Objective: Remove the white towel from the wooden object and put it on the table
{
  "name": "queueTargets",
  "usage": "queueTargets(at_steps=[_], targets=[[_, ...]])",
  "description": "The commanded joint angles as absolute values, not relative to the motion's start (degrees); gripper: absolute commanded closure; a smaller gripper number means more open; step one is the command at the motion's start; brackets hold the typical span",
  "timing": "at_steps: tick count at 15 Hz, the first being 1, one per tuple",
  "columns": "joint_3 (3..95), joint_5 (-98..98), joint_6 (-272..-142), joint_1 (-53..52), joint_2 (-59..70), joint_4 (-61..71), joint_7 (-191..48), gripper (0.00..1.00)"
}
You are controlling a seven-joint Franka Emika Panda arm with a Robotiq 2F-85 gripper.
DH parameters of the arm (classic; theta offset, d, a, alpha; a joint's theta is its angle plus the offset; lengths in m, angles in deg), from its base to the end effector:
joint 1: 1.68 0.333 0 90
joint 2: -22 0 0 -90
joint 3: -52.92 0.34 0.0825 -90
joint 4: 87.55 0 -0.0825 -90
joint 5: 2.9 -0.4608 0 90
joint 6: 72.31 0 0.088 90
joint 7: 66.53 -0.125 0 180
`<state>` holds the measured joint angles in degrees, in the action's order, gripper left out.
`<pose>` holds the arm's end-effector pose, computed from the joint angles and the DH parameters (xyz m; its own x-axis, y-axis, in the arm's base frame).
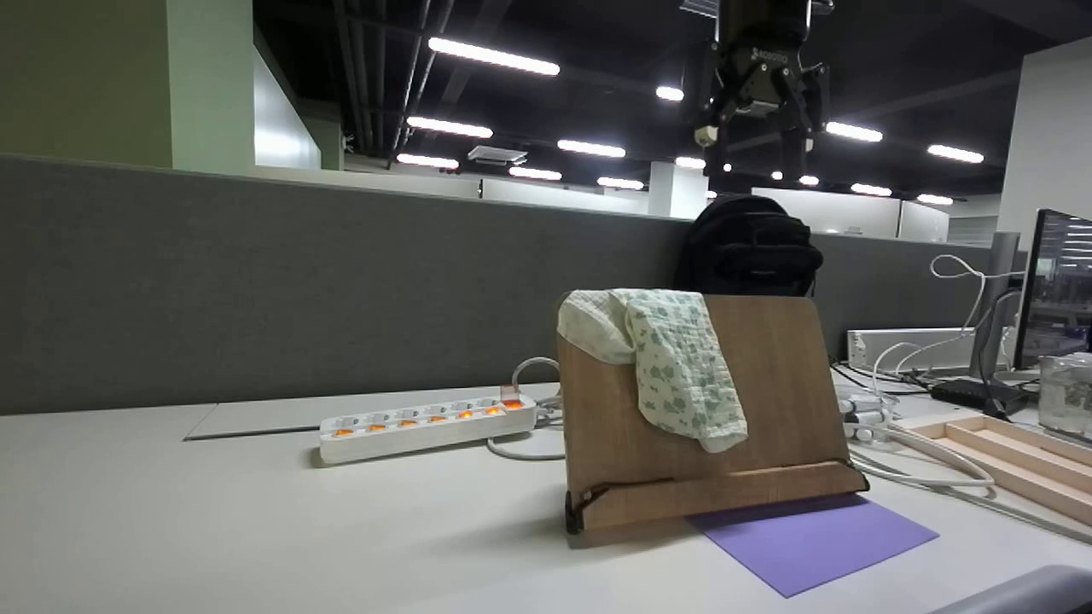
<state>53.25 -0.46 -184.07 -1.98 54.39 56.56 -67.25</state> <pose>0.4343 -0.0034 0.4455 1.0000 0.0029 0.0009 0.0028 -0.9991 0.0426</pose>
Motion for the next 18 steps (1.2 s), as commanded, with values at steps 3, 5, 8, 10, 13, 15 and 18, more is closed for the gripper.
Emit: queueTargets(at_steps=[3,5,8,10,13,15,18], targets=[[53.13,2.83,-193.57,-3.8,46.75,55.77,-67.73,0.0],[52.88,3.44,-197.37,-3.96,43.61,55.4,-67.04,0.0],[52.46,2.59,-201.7,-3.44,39.07,54.93,-65.66,0.0],[52.48,2.11,-203.9,-3.2,36.1,54.43,-64.94,0.0],[52.56,1.73,-206.35,-2.87,32.36,53.42,-63.6,0.0],[52.65,1.43,-207.43,-2.57,30.19,52.56,-62.47,0.0],[52.8,1.04,-208.36,-2.17,27.45,51.12,-60.84,0.0]])
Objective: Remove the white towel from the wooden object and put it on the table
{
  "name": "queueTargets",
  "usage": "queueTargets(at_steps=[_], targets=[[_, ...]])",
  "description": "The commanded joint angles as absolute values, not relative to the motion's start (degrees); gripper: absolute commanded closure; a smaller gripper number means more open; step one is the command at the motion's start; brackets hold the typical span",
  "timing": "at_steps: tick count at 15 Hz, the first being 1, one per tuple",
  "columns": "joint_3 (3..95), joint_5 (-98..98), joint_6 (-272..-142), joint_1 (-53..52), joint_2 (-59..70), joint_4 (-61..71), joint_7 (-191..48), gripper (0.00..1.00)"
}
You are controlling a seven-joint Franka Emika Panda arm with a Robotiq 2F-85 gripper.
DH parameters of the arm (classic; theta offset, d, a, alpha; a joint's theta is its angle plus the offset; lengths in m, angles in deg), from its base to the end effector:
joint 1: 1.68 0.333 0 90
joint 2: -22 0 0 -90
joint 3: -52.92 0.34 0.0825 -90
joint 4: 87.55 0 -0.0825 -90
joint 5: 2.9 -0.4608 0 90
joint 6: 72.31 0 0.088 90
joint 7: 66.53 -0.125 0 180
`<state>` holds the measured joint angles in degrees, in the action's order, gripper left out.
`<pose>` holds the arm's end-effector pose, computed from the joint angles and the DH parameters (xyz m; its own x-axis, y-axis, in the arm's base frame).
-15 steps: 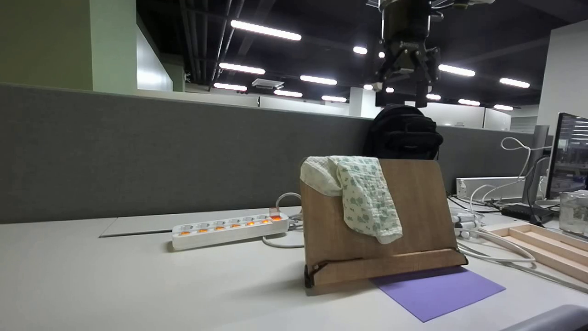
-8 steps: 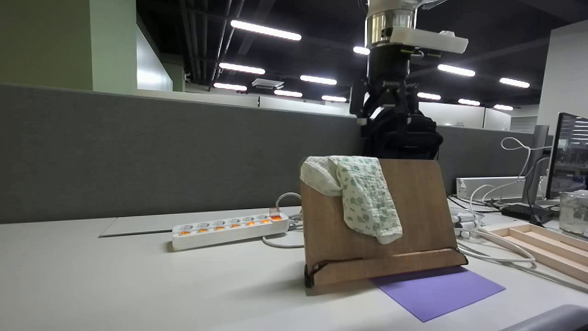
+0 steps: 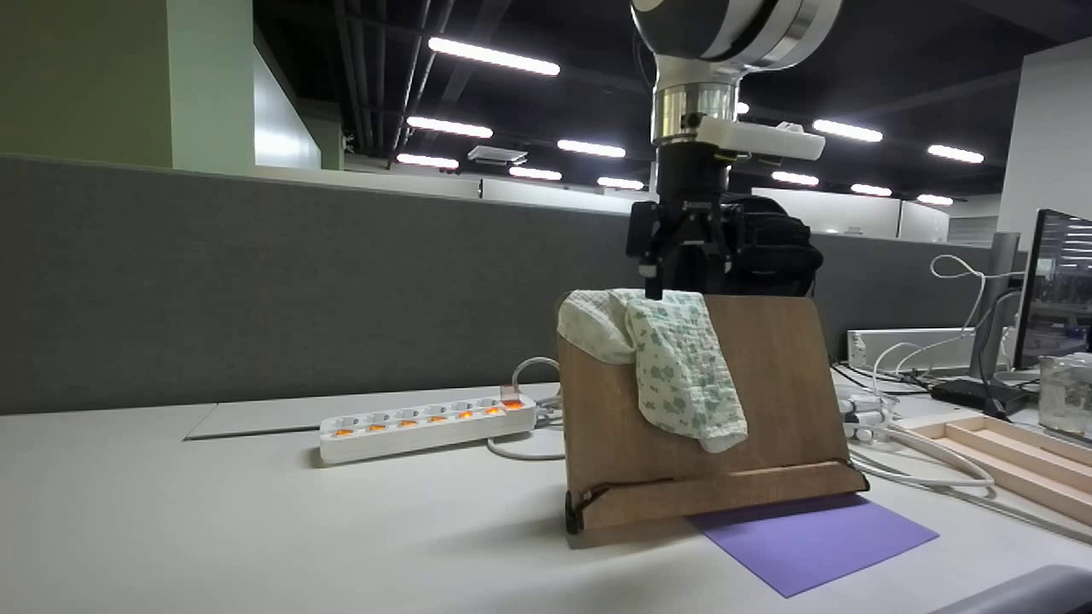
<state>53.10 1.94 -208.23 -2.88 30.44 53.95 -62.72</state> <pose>0.5188 -0.0113 0.3067 0.9931 0.1090 0.0438 0.1060 -0.9922 0.0652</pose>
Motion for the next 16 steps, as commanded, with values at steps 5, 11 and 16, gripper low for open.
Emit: queueTargets(at_steps=[5,11,16], targets=[[53.42,0.7,-209.81,-1.24,23.6,48.57,-58.71,0.27],[53.97,0.36,-210.72,-0.63,21.76,47.12,-56.97,0.69],[54.82,-1.03,-210.09,0.09,22.06,46.77,-54.92,0.99]])
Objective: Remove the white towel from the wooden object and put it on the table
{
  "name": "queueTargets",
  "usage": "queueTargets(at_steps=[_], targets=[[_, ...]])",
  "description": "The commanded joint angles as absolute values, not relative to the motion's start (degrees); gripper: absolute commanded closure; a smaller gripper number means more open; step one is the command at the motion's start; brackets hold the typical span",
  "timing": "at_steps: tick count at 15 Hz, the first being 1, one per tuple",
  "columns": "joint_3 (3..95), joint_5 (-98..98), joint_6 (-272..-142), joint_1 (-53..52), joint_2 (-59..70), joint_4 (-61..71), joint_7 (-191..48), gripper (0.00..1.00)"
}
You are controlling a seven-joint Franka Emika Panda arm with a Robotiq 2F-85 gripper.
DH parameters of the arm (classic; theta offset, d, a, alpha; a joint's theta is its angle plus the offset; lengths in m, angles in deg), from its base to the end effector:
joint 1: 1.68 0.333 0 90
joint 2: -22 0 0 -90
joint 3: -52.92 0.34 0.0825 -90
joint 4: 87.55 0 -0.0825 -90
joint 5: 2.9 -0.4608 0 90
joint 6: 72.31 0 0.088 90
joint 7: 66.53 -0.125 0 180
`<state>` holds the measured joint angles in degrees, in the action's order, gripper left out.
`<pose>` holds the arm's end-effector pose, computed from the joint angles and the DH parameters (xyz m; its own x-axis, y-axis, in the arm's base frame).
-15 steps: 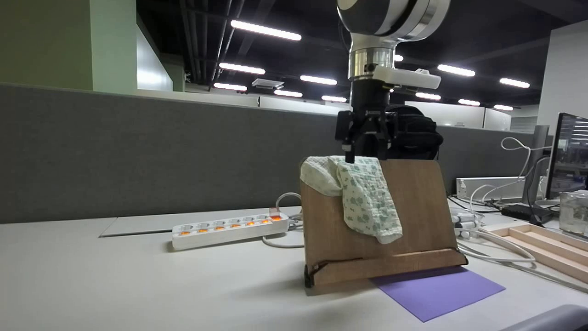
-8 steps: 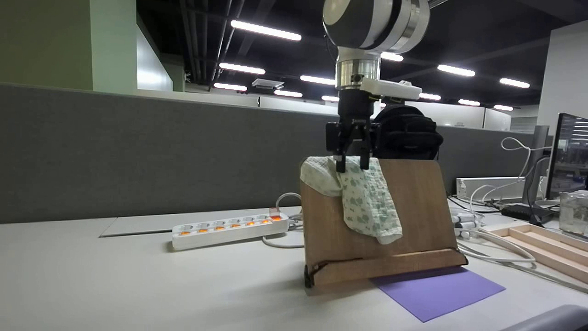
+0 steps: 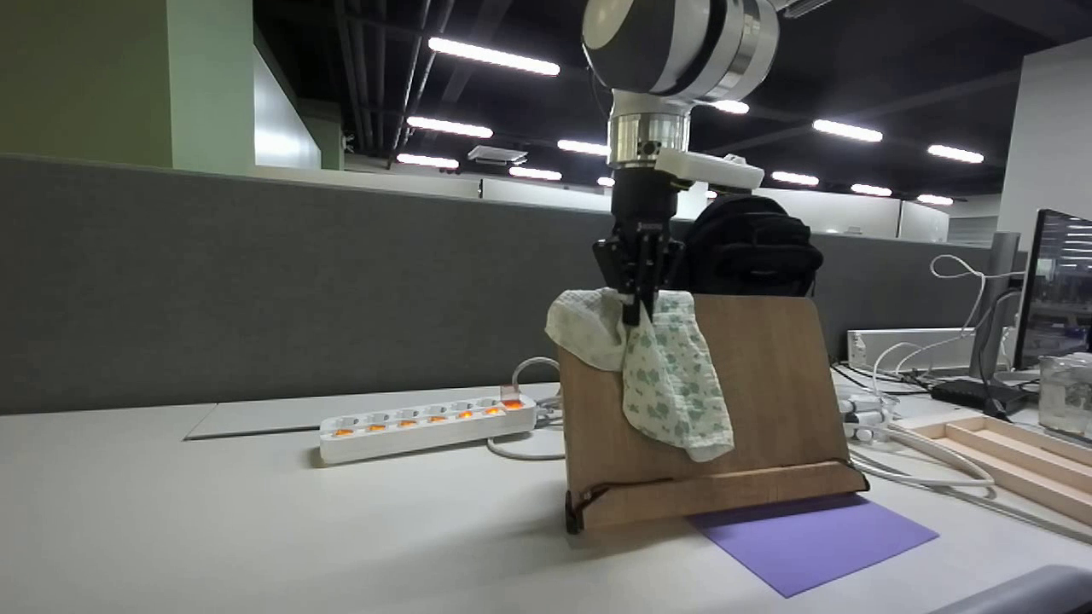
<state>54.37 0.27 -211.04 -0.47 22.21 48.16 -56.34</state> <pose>0.5574 0.0250 0.2826 0.9637 0.2626 0.0478 0.2603 -0.9643 0.0481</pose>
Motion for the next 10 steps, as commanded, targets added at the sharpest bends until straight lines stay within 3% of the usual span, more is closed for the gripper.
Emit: queueTargets(at_steps=[1,10], targets=[[55.13,-1.3,-209.82,0.34,22.13,46.65,-54.55,1.0],[61.48,-4.92,-204.25,6.68,20.59,36.9,-50.7,0.99]])
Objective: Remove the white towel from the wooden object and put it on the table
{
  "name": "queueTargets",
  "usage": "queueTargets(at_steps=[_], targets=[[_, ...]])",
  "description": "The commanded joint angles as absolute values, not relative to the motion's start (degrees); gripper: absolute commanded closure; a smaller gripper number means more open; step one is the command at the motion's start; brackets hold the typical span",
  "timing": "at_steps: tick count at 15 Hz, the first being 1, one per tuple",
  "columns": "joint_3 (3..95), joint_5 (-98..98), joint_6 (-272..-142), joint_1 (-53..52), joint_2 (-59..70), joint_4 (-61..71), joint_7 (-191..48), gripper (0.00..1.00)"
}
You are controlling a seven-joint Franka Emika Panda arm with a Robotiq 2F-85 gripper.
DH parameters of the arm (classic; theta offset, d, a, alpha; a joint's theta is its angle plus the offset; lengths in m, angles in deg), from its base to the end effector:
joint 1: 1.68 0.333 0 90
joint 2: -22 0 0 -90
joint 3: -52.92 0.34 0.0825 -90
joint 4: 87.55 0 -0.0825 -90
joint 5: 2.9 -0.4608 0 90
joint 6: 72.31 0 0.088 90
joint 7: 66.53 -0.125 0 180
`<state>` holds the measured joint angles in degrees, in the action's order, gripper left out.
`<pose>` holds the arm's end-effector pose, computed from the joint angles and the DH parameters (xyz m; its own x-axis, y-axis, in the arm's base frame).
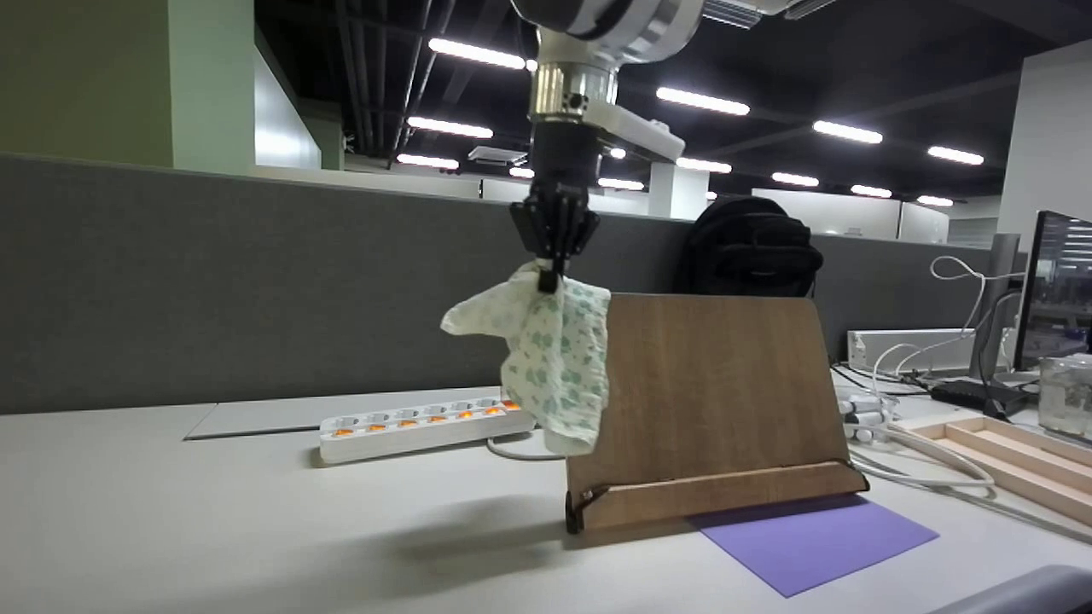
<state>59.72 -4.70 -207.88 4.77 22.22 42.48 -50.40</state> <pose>0.5723 0.1355 0.3261 0.8769 0.4697 0.1027 0.4717 -0.8818 0.0051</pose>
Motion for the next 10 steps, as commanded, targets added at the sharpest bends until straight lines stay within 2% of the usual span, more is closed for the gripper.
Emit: queueTargets(at_steps=[1,10], targets=[[62.32,-4.09,-203.29,7.52,19.51,35.22,-52.18,0.99],[63.87,6.45,-200.33,13.08,5.7,30.49,-71.61,0.99]])
